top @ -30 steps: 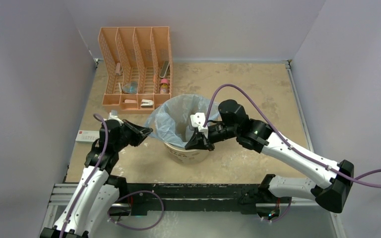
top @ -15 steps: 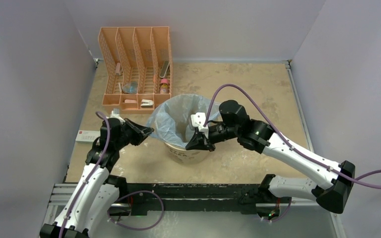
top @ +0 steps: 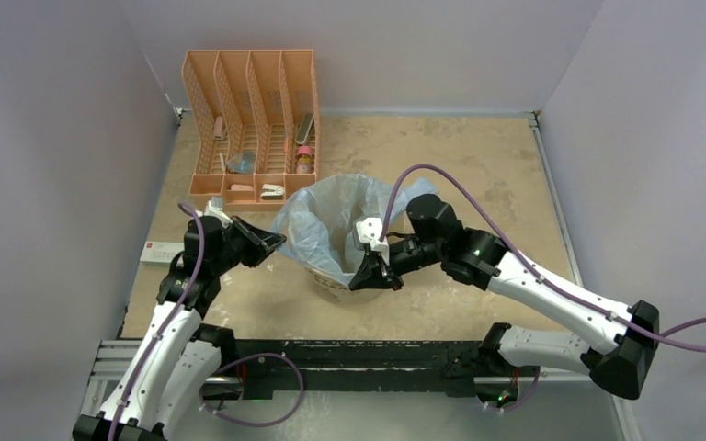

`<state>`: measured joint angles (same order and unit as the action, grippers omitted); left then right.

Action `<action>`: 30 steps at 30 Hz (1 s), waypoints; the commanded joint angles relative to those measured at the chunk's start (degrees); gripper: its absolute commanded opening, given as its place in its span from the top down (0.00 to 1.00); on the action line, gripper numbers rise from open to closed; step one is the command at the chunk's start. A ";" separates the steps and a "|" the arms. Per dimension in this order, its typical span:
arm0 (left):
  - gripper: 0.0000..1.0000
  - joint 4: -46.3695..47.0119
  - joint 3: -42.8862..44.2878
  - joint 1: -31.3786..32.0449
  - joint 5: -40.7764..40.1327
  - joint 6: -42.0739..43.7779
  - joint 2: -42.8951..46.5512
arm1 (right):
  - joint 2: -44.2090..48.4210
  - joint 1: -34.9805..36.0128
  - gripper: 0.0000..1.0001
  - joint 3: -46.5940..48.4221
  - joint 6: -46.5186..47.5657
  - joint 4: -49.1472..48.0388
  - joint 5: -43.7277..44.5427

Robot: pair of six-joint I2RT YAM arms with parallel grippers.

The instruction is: Put the trash bags into the trash bin

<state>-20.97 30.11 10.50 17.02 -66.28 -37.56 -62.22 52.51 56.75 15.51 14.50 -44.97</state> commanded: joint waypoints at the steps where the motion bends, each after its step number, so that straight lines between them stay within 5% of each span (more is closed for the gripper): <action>1: 1.00 1.20 2.24 -0.31 1.33 1.86 0.36 | -1.68 0.33 1.00 -1.18 -1.68 0.88 -0.82; 8: 1.00 1.00 2.32 -0.30 0.91 2.07 0.61 | -0.73 0.35 1.00 -0.25 -2.48 0.74 -1.04; 12: 1.00 0.91 2.74 -0.31 0.96 2.83 0.47 | 2.12 0.40 0.92 4.04 -1.67 4.46 -3.43; 14: 1.00 0.95 2.76 -0.31 1.08 3.19 0.41 | 5.91 0.40 0.80 3.84 -2.01 3.24 -2.94; 19: 1.00 0.38 2.64 -0.31 1.18 4.36 1.42 | 15.43 0.31 0.57 2.44 -14.28 -2.14 19.36; 23: 1.00 0.31 2.63 -0.31 0.93 4.91 2.76 | 21.43 0.31 0.27 1.30 -30.56 -8.11 43.05; 27: 1.00 -0.78 3.50 -0.31 0.87 5.60 3.39 | 23.34 0.27 0.20 2.93 -48.20 -2.19 64.80; 30: 1.00 -1.80 4.23 -0.31 0.83 6.18 3.70 | 22.51 0.31 0.22 4.63 -66.33 12.39 77.83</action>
<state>-22.48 31.00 10.50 17.58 -62.30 -34.63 -38.50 52.86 58.57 -23.75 13.34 6.94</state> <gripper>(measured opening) 0.008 0.791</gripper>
